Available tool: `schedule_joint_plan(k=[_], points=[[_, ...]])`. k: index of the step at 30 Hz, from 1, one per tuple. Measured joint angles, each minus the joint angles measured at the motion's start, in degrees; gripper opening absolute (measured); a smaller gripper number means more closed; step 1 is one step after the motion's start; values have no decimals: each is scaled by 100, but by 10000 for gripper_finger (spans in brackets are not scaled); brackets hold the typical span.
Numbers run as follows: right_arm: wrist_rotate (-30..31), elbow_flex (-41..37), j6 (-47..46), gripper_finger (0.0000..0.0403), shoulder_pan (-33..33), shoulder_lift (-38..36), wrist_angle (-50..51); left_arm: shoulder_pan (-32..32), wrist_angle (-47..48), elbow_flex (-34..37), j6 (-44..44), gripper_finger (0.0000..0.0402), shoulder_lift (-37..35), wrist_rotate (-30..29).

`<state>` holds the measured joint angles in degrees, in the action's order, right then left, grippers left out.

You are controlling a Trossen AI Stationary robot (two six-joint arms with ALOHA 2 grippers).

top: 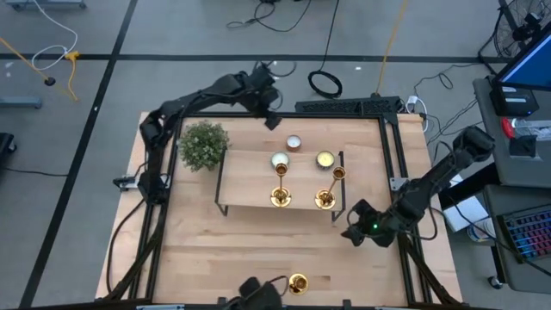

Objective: Pick & Place candle stick holders
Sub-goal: Put the scented candle on the shelf

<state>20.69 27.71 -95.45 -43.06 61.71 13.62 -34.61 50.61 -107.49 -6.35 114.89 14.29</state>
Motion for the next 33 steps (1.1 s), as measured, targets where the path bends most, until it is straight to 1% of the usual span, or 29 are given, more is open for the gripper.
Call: schedule_joint_plan(k=[3,5,8,11,15,18,20,22,27,33], points=[[0,-51,161,210,76,0,-165,104,-125,-721,-228,324,356,302],[0,-53,336,210,110,0,-251,165,-115,-1125,-392,330,617,449],[-6,-53,369,210,124,0,-272,271,-92,-1418,-618,332,932,514],[-154,-53,472,210,124,-10,-295,382,-13,-1432,-793,325,1155,493],[-227,-53,508,210,124,-11,-295,511,131,-1431,-884,316,1341,321],[-225,-53,620,210,124,-11,-299,616,139,-1429,-817,317,1357,-26],[-204,-53,704,210,124,-11,-293,723,-1,-1433,-710,322,1375,-349],[-147,-53,757,210,124,-11,-293,788,15,-1433,-592,329,1396,-526],[-136,-55,769,210,126,-11,-262,921,67,-1433,-595,347,1586,-730],[-136,-55,769,210,124,-11,-265,1095,-224,-1436,-593,368,1676,-1094]])
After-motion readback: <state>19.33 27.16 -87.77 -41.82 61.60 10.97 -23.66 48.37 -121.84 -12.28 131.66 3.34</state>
